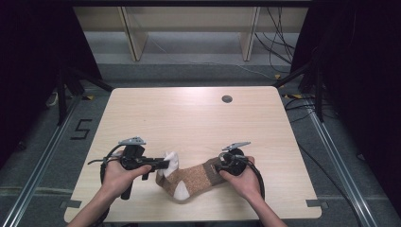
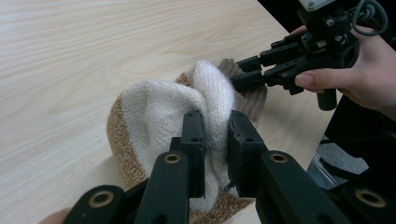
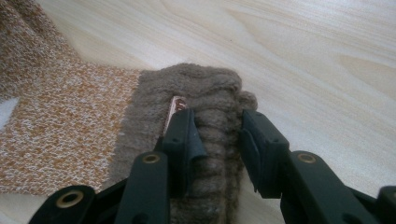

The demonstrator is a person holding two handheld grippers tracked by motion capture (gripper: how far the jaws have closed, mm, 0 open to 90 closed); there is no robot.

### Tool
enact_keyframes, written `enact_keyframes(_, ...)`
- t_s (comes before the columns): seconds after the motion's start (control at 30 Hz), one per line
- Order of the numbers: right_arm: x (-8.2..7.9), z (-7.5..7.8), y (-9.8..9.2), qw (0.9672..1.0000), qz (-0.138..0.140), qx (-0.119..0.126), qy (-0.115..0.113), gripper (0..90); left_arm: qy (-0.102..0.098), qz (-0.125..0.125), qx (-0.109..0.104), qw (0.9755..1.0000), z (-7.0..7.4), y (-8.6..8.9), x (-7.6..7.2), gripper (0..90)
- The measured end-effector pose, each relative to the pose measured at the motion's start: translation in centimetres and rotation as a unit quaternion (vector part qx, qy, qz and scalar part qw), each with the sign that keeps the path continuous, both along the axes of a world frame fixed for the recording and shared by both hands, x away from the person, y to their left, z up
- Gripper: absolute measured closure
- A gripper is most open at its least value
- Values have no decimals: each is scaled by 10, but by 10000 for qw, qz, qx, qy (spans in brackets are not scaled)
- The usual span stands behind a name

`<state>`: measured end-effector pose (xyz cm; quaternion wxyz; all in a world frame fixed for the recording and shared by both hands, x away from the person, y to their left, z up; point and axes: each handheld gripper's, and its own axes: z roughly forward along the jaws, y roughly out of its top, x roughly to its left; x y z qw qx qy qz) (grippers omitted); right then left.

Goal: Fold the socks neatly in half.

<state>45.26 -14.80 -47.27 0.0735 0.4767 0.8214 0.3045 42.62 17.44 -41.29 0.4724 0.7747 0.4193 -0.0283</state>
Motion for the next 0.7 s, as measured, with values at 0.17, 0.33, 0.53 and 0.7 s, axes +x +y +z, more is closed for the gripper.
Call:
enact_keyframes(0.17, -1, 0, 0, 10000, -36, 35, 42, 646, -54, -85, 3, 9999, 2, -11, 1, 784)
enact_keyframes(0.33, -1, -1, 0, 10000, -1, 55, 63, 646, -93, -170, 5, 9998, 4, -20, 3, 784)
enact_keyframes(0.53, 0, -2, -1, 9999, -85, -97, 4, 646, -107, -219, 62, 9997, 3, -29, 7, 784)
enact_keyframes(0.7, -1, 7, -5, 9994, -155, 307, 79, 578, -94, -251, 96, 9996, 0, -33, 9, 784)
